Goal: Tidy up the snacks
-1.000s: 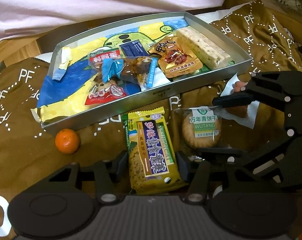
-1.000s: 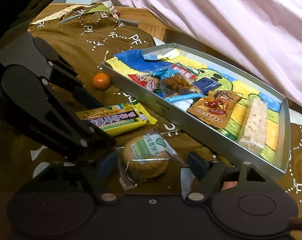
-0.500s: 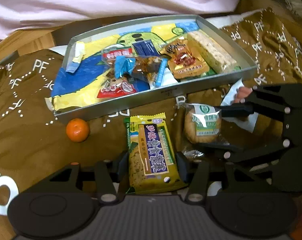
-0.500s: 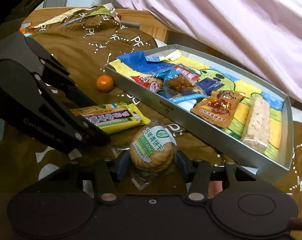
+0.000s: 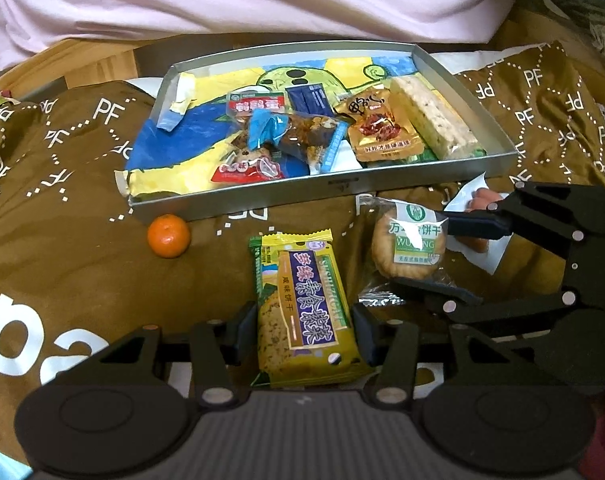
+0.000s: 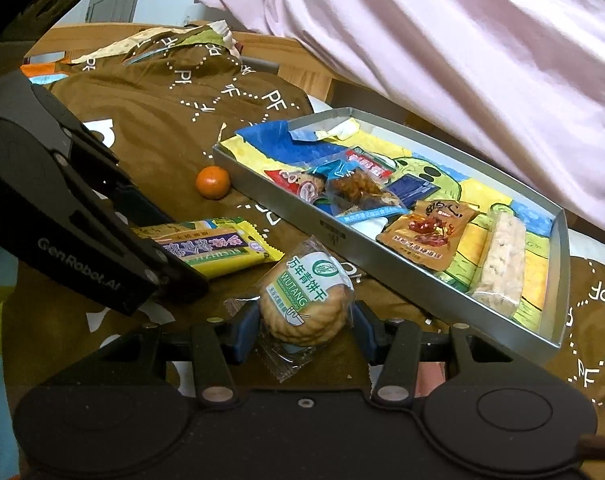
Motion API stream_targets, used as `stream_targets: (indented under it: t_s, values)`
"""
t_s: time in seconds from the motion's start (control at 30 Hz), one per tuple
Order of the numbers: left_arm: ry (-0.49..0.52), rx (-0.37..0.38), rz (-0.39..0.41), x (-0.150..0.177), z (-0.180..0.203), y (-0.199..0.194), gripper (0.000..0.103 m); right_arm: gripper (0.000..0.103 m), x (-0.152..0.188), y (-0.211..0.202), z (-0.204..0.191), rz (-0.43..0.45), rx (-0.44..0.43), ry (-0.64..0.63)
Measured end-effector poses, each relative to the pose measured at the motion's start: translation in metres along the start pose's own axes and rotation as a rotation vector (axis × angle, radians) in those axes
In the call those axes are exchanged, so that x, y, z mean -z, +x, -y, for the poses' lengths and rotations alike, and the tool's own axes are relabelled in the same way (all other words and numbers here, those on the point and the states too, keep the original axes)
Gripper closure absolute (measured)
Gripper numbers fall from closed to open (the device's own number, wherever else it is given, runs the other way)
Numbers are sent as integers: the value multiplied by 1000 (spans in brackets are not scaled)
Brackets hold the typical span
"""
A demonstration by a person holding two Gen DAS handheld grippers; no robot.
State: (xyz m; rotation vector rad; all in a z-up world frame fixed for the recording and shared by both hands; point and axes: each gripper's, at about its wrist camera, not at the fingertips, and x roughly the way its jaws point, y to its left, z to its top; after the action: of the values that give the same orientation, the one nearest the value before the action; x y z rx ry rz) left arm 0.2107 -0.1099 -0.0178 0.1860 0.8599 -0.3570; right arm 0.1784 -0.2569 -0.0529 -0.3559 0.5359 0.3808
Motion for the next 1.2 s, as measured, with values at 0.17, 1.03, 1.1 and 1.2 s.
stream_targets:
  t_s: [0.17,1.03,1.1,1.2]
  values:
    - [7,-5,-3,0,4,0,49,51,-1,-2,0,5,1,5]
    - [15,-52,10,3,-7,7,45,51,-1,1,1,-17,1,11]
    - [14,-50,11,2,-7,7,45,51,-1,1,1,-19,4,9]
    - [16,-43,40,2,-6,2,32,51,-2,-4,3,-15,21,11]
